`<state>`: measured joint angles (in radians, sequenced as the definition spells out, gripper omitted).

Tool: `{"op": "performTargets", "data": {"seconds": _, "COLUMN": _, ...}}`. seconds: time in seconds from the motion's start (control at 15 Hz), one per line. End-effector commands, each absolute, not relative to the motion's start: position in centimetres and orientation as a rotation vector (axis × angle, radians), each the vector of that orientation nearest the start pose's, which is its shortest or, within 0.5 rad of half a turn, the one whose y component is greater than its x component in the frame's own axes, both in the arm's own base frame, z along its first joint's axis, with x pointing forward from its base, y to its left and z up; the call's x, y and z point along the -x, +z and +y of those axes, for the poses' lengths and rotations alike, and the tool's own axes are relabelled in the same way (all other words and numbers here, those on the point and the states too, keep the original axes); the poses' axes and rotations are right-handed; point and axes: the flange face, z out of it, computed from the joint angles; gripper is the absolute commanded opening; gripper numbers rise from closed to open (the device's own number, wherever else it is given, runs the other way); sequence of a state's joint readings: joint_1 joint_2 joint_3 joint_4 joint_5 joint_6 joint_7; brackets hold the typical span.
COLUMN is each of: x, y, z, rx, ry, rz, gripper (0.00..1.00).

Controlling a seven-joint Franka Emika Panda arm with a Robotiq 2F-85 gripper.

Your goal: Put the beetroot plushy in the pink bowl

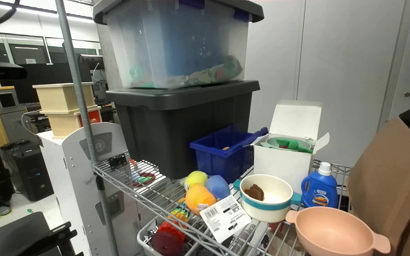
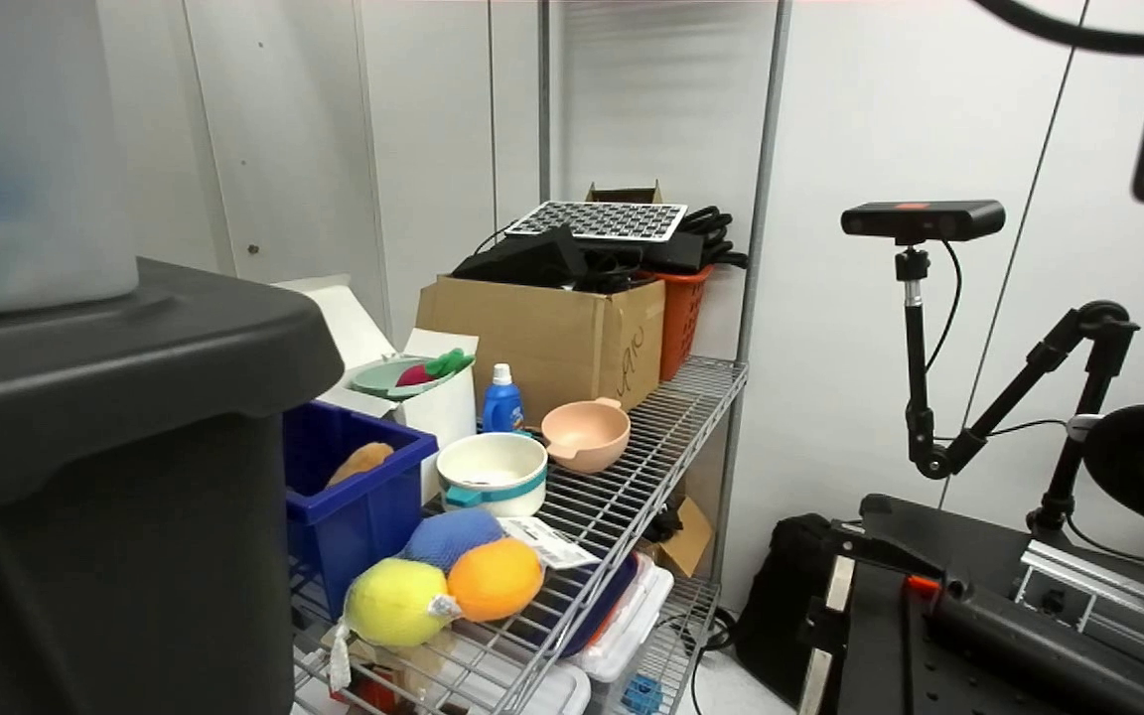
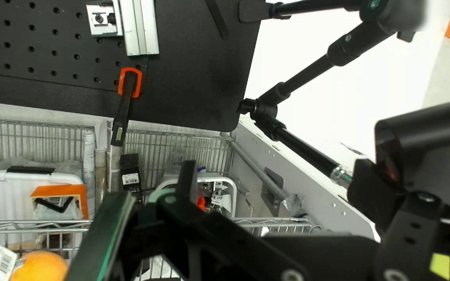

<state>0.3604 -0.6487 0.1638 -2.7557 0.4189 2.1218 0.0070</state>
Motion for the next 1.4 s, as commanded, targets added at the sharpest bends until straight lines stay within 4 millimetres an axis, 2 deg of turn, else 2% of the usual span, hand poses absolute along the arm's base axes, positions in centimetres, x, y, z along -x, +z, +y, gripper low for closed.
{"op": "performTargets", "data": {"seconds": 0.0, "x": -29.3, "y": 39.6, "z": 18.1, "rx": 2.871, "ry": 0.08, "rz": -0.369, "gripper": 1.0}}
{"op": "performTargets", "data": {"seconds": 0.47, "x": -31.2, "y": 38.9, "z": 16.7, "rx": 2.884, "ry": 0.098, "rz": -0.307, "gripper": 1.0}}
{"op": "performTargets", "data": {"seconds": 1.0, "x": -33.9, "y": 40.4, "z": 14.2, "rx": 2.869, "ry": 0.078, "rz": -0.217, "gripper": 1.0}}
{"op": "performTargets", "data": {"seconds": 1.33, "x": -34.5, "y": 41.0, "z": 12.1, "rx": 2.862, "ry": 0.07, "rz": -0.223, "gripper": 1.0}}
